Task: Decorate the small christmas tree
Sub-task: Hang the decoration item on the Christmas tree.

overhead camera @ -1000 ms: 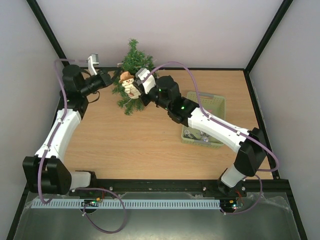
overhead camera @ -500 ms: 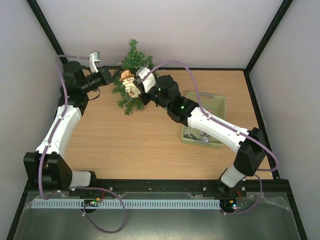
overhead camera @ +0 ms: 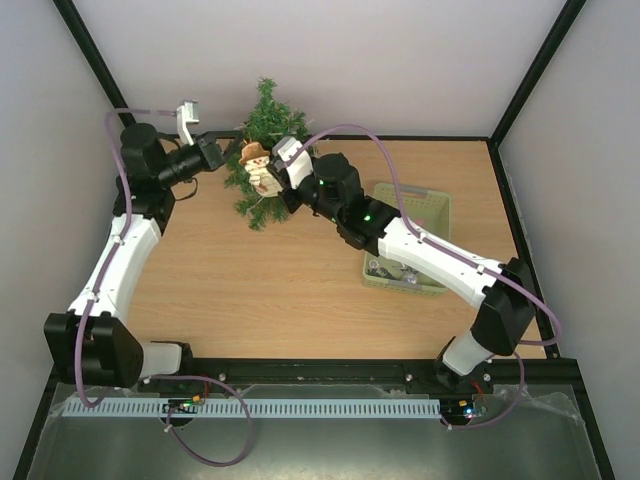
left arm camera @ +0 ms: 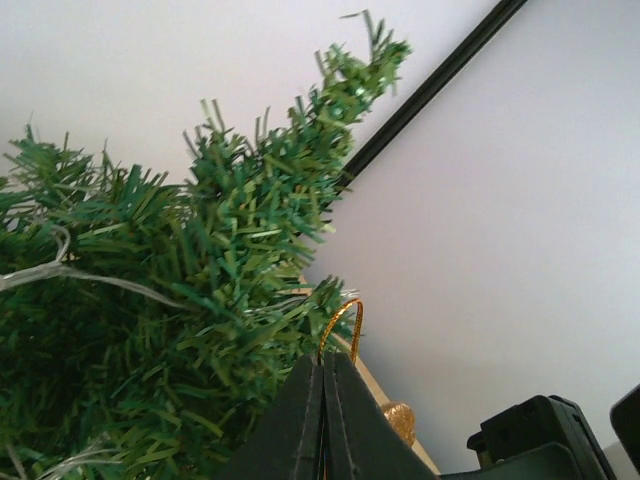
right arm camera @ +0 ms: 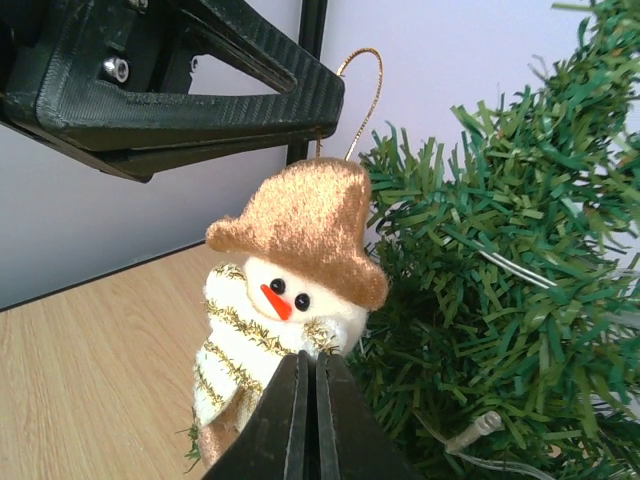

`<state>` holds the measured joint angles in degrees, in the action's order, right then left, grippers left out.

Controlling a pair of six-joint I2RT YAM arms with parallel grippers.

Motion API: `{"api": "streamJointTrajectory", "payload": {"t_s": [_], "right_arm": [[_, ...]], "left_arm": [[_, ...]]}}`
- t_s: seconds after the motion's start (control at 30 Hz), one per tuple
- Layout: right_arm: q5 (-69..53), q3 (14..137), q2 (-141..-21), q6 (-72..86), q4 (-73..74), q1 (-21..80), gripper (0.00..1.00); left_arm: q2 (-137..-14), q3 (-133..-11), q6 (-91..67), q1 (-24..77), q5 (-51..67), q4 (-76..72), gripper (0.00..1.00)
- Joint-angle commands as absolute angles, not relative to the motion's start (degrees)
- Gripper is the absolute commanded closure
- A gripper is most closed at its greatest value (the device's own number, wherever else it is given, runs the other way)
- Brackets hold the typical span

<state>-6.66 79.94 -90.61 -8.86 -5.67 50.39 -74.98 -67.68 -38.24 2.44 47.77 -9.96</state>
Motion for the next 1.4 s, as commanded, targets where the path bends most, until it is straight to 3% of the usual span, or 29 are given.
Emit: {"api": "streamJointTrajectory", "payload": {"t_s": [0.0, 0.53, 1.37], "right_arm": [[-5.8, 78.9, -87.5, -9.4, -7.5, 50.9, 0.98], [-0.9, 81.3, -91.6, -8.5, -3.2, 50.8, 0.98], [-1.0, 78.4, -90.4, -6.2, -3.0, 50.9, 0.97]], "left_arm": [[-73.5, -67.3, -38.9, 2.1, 48.9, -14.0, 0.98], [-79.0, -72.0, -33.1, 2.1, 45.5, -5.0, 0.97], [-80.2, -70.2, -32.3, 2.3, 47.2, -6.3, 0.97]]}}
